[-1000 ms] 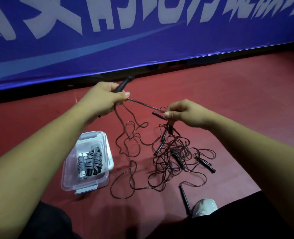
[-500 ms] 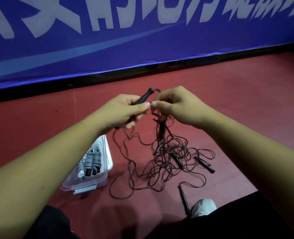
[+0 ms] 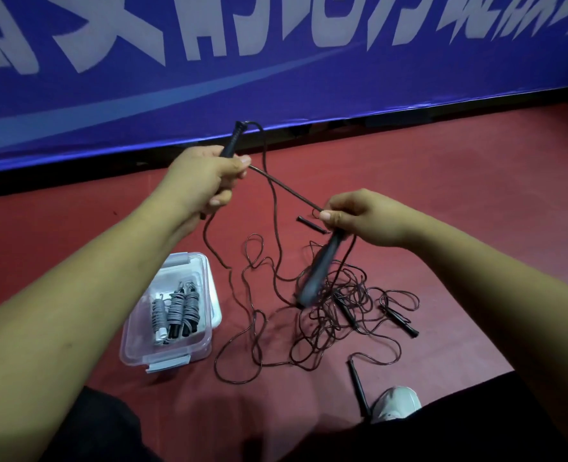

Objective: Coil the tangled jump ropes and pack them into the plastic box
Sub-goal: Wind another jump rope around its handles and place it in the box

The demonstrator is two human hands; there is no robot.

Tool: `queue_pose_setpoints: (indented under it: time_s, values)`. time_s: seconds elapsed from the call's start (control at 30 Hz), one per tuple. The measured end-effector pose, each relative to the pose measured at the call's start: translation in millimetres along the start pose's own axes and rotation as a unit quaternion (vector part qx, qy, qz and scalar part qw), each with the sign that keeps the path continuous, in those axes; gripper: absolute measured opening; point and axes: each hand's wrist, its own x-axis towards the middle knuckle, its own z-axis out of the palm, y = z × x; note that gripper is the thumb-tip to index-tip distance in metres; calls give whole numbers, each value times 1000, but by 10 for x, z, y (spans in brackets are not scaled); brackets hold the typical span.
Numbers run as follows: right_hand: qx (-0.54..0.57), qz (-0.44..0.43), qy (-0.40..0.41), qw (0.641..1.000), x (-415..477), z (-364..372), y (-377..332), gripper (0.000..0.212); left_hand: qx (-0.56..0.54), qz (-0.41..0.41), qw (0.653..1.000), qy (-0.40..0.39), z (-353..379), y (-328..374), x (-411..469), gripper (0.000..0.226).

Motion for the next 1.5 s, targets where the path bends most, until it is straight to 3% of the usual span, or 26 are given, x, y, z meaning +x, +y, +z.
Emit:
queue_pose_setpoints:
  time_s: [0.27, 0.37, 0.5, 0.67, 0.8, 0.9, 1.0, 1.13, 1.27, 1.37, 1.5]
  values:
    - [47, 33, 26, 998, -99, -32, -22, 23, 111, -55, 991, -49, -137, -163, 38, 20]
    - [68, 41, 36, 996, -91, -41, -71, 21, 77, -52, 995, -31, -139, -139, 38, 20]
    - [-11, 54, 13, 998, -80, -67, -78, 16, 18, -28, 999, -8, -170, -72, 58, 21]
    - [33, 78, -14, 996, -93, -43, -87, 15, 19, -55, 998, 15, -178, -165, 97, 21]
    - [62, 56, 29, 996, -126, -75, -106, 11, 118, -71, 990, 13, -157, -225, 68, 14]
    - [2, 33, 16, 999, -128, -49, -171, 11, 228, -15, 973, -12, -52, -183, -35, 8]
    - [-46, -2, 0, 999, -96, 41, -276, 11, 201, 25, 975, -93, 173, -122, -151, 13]
    - [-14, -17, 32, 999, -78, 73, -384, 14, 196, 9, 962, -191, 354, -167, -232, 15]
    - [36, 7, 56, 998, -94, 39, -422, 17, 152, 13, 975, -162, 335, -128, -184, 26]
    - [30, 10, 42, 999, -75, 76, -424, 26, 217, 68, 967, -118, 315, -126, -155, 27]
    - [14, 2, 29, 999, -81, 97, -419, 28, 232, 63, 970, -37, 211, -183, -52, 29]
